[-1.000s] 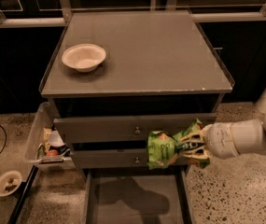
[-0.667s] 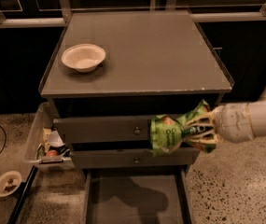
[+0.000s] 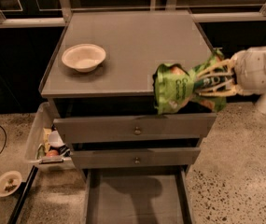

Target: Pick green rice chip bag from bottom drawer and place on counter

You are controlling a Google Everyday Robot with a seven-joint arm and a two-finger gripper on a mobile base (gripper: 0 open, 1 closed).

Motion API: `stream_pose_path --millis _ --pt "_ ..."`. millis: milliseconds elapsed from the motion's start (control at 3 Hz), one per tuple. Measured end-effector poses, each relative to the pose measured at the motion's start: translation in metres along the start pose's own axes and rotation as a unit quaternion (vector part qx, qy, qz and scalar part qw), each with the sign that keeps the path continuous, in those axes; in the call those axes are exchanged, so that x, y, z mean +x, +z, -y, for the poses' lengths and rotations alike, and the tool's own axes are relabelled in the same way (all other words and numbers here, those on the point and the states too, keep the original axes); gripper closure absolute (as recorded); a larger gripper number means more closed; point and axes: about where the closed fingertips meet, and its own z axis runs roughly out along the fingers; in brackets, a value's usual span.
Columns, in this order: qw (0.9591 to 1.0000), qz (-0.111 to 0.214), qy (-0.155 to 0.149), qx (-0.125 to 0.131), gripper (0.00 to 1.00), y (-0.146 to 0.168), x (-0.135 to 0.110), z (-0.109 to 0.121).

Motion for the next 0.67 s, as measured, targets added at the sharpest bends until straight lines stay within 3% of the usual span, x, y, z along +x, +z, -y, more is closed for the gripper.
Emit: stream_pose_path --millis 333,667 --pt "0.9998 -0.006 -0.011 0.016 1.0 -0.0117 -0.0009 0.0163" --pt "0.9998 -0.005 -0.01 0.014 1.0 -0.0101 -0.0011 0.0151"
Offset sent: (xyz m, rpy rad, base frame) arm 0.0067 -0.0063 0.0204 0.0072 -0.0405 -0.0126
